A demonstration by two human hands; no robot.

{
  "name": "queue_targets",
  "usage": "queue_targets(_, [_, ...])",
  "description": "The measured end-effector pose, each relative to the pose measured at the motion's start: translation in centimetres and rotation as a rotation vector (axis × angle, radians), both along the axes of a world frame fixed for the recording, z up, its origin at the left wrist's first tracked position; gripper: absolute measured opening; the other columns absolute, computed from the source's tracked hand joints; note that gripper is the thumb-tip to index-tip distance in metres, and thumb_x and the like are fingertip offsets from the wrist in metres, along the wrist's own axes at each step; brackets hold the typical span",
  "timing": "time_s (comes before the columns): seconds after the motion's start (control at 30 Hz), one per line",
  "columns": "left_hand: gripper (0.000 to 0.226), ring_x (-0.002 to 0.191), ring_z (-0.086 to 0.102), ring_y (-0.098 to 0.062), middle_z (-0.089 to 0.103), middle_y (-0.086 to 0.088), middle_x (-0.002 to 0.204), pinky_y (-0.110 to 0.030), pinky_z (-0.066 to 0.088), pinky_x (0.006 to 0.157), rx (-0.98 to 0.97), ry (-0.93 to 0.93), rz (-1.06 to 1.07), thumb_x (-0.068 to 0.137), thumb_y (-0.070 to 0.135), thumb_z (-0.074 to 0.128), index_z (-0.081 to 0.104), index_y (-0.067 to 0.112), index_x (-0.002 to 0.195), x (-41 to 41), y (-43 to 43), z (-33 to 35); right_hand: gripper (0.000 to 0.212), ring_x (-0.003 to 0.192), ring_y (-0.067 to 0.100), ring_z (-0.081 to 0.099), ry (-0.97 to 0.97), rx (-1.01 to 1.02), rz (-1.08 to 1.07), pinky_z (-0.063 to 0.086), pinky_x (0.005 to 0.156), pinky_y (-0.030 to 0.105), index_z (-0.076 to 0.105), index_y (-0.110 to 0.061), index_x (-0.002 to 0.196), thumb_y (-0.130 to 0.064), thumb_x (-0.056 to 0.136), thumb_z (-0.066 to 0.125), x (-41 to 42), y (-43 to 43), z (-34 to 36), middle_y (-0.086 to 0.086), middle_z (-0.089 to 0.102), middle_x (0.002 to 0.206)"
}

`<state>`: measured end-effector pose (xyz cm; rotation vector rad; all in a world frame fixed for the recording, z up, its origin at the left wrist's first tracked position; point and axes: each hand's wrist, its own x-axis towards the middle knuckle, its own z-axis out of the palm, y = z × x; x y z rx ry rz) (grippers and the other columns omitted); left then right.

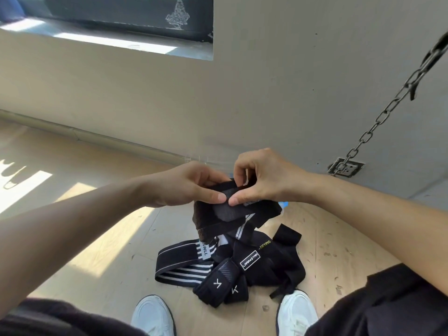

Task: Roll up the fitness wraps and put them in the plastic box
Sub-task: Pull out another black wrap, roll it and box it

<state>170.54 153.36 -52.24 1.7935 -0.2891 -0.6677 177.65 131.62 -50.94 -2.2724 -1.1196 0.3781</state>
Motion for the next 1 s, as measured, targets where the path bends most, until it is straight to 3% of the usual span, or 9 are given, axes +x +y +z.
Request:
queue_targets(0.17, [0.028,0.112,0.070,-0.033,0.074,-0.018,0.119,-0.034,0.055,0.097,-0.002,0.007,-0.008,0.098,-0.001,0.058,0.066,-0.001,0.125,0.1,0.1,0.4,0.038,0.074,-0.002,0.060,0.183,-0.063,0.014,0.047,0.067,0.014,0.066,-0.028,0.106,-0.037,0.076,0.087,0.1,-0.4,0.6,-0.020,0.066,0.081])
queue_targets(0.23, [0.026,0.105,0.072,-0.024,0.076,-0.011,0.114,-0.029,0.054,0.091,0.000,0.017,-0.008,0.098,-0.002,0.059,0.069,0.003,0.121,0.1,0.4,0.7,0.031,0.080,0.005,0.067,0.282,-0.092,0.070,0.055,0.072,0.024,0.071,-0.020,0.102,-0.029,0.078,0.087,0.3,-0.6,0.7,-0.011,0.072,0.087])
queue_targets(0.33, [0.029,0.105,0.071,-0.023,0.075,-0.014,0.116,-0.031,0.054,0.092,0.024,0.026,-0.005,0.094,0.004,0.063,0.068,0.000,0.122,0.0,0.8,0.7,0.023,0.075,0.018,0.069,0.309,-0.119,0.094,0.054,0.067,0.032,0.072,-0.011,0.093,-0.025,0.080,0.085,0.3,-0.5,0.7,0.008,0.073,0.084])
queue_targets(0.43, [0.013,0.088,0.073,-0.017,0.078,-0.003,0.094,-0.025,0.056,0.077,0.100,-0.022,0.033,0.089,0.009,0.078,0.075,0.013,0.101,-0.4,0.2,0.9,0.014,0.068,0.015,0.066,0.376,-0.100,0.097,0.050,0.061,0.024,0.072,-0.012,0.088,-0.023,0.086,0.080,0.2,-0.3,1.1,0.002,0.071,0.076])
queue_targets(0.57, [0.027,0.059,0.064,-0.003,0.066,0.012,0.062,-0.013,0.047,0.056,0.163,-0.153,0.100,0.078,0.012,0.087,0.072,0.031,0.066,-0.6,-1.0,1.1,0.014,0.071,0.012,0.065,0.463,-0.068,0.084,0.050,0.066,0.026,0.070,-0.012,0.084,-0.021,0.086,0.080,0.0,-0.3,1.3,-0.003,0.068,0.073])
queue_targets(0.73, [0.024,0.055,0.056,-0.004,0.060,0.011,0.060,-0.014,0.042,0.053,0.184,-0.190,0.098,0.081,0.010,0.086,0.068,0.022,0.069,-0.5,-1.3,1.1,0.031,0.062,0.007,0.050,0.448,0.038,0.038,0.041,0.062,0.022,0.067,-0.002,0.078,-0.028,0.093,0.073,-0.6,-0.2,0.5,0.000,0.055,0.067])
queue_targets(0.83, [0.025,0.053,0.053,-0.003,0.058,0.011,0.058,-0.015,0.040,0.051,0.212,-0.240,0.104,0.082,0.013,0.085,0.068,0.023,0.068,-0.5,-1.4,1.0,0.027,0.064,0.003,0.051,0.413,0.080,0.009,0.041,0.063,0.017,0.071,-0.004,0.077,-0.026,0.094,0.071,-1.0,0.0,0.8,0.011,0.057,0.079])
queue_targets(0.93, [0.017,0.063,0.061,-0.012,0.067,-0.002,0.069,-0.031,0.048,0.058,0.223,-0.299,0.128,0.080,0.029,0.088,0.073,0.021,0.080,-0.5,-1.0,0.7,0.023,0.067,0.004,0.050,0.365,0.064,-0.016,0.041,0.065,0.019,0.071,-0.007,0.081,-0.026,0.096,0.068,-0.9,0.1,1.1,0.002,0.057,0.080])
queue_targets(1.0, [0.036,0.067,0.064,-0.019,0.069,-0.010,0.077,-0.038,0.051,0.060,0.272,-0.358,0.129,0.070,0.043,0.091,0.071,0.017,0.086,-0.5,-0.9,0.5,0.023,0.065,0.003,0.050,0.341,0.054,-0.032,0.042,0.064,0.018,0.070,-0.006,0.084,-0.026,0.096,0.068,-0.9,0.2,1.2,-0.001,0.057,0.080])
